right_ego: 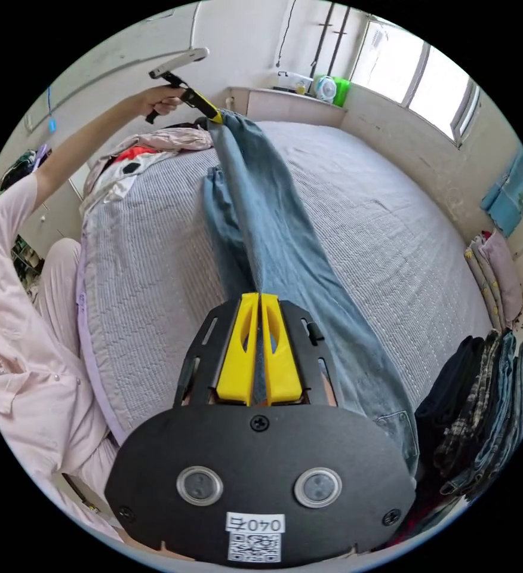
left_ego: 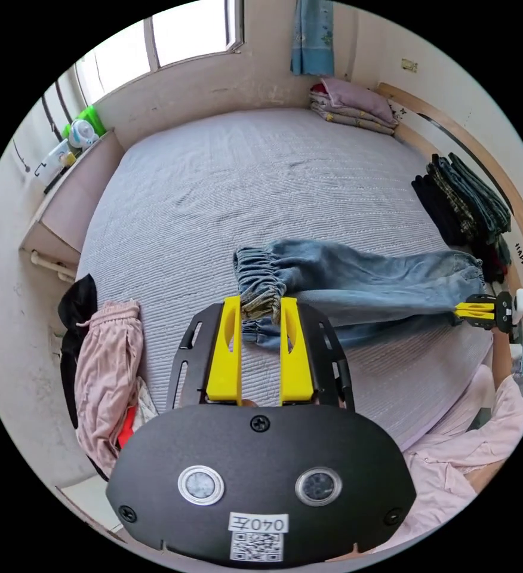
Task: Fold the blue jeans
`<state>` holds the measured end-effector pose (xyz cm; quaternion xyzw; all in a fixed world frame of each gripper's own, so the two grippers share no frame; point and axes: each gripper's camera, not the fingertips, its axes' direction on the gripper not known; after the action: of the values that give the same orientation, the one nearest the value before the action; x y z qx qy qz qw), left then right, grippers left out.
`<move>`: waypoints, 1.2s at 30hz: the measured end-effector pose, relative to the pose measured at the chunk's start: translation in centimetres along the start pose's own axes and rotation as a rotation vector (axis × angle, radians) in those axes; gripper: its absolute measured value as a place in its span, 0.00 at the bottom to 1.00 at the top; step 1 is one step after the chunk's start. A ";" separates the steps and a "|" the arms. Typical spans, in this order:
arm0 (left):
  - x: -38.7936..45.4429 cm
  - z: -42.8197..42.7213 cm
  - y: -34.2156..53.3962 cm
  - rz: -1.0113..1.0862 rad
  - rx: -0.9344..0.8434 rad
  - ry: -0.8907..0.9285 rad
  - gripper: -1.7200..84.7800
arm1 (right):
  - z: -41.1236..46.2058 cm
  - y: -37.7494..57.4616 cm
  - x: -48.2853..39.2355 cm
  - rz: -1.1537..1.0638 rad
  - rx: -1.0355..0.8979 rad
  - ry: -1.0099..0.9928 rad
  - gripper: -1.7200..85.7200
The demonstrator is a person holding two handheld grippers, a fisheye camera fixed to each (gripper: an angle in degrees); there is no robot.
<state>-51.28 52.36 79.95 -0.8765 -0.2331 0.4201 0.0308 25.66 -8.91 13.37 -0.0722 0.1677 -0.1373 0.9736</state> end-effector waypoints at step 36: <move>-17.0 9.4 18.5 -0.710 0.307 0.436 0.07 | 10.7 8.2 -0.6 0.435 0.165 -0.086 0.01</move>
<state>-60.37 27.23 81.54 -0.7954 -0.4427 0.2186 0.3516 30.85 0.07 22.02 0.0398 0.1261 0.0656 0.9890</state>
